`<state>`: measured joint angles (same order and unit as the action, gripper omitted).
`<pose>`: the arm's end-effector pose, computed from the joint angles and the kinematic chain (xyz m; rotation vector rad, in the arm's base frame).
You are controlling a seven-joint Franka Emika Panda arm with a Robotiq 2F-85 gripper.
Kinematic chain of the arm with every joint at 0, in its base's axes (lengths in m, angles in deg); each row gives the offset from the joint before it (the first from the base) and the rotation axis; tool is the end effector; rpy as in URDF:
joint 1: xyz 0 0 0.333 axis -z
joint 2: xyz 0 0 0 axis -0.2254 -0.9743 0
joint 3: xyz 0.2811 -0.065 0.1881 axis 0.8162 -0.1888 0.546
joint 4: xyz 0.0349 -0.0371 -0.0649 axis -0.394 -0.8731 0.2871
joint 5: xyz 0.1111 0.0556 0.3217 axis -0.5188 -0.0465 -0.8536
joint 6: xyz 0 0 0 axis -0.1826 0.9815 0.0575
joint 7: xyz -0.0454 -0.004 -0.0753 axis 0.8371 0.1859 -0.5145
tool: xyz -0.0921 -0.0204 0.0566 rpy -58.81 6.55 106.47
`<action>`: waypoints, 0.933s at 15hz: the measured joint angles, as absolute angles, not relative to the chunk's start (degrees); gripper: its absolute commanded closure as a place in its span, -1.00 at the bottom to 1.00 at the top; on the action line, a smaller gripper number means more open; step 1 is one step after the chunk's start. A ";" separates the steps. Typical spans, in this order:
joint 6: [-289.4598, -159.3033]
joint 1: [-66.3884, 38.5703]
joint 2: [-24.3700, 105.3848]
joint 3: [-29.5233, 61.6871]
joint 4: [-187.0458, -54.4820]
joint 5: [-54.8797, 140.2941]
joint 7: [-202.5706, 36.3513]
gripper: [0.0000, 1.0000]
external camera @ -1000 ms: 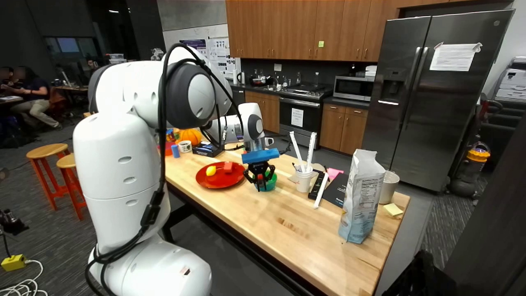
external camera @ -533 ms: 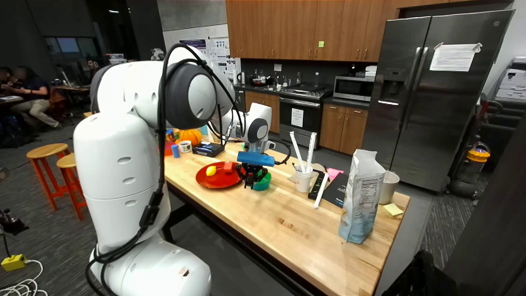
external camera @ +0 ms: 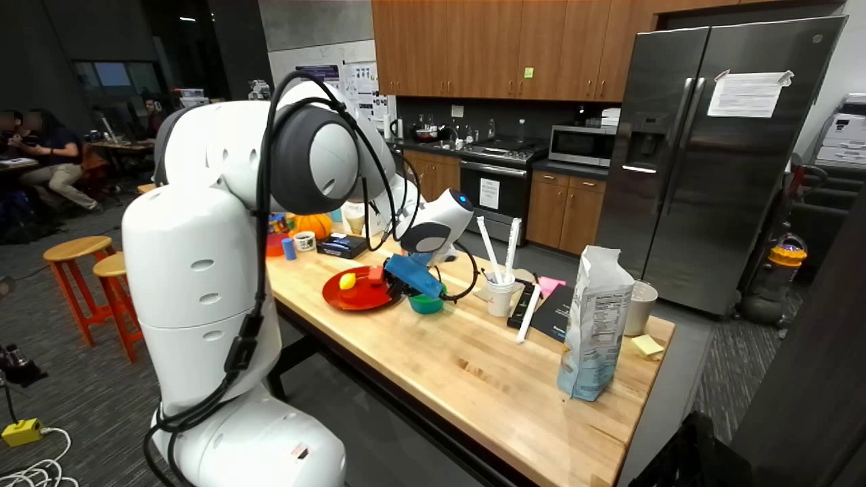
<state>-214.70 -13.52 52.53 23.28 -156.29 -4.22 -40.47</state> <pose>0.4891 0.0593 0.3932 -2.5152 -0.2949 -0.0760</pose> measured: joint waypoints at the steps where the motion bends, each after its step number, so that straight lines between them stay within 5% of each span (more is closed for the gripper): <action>1: -215.05 -13.28 52.53 23.25 -156.89 -8.52 -38.40 0.88; 14: -215.80 -13.04 54.73 22.07 -162.12 -36.77 -16.02 0.88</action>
<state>-215.80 -13.04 54.73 22.07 -162.12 -36.77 -16.02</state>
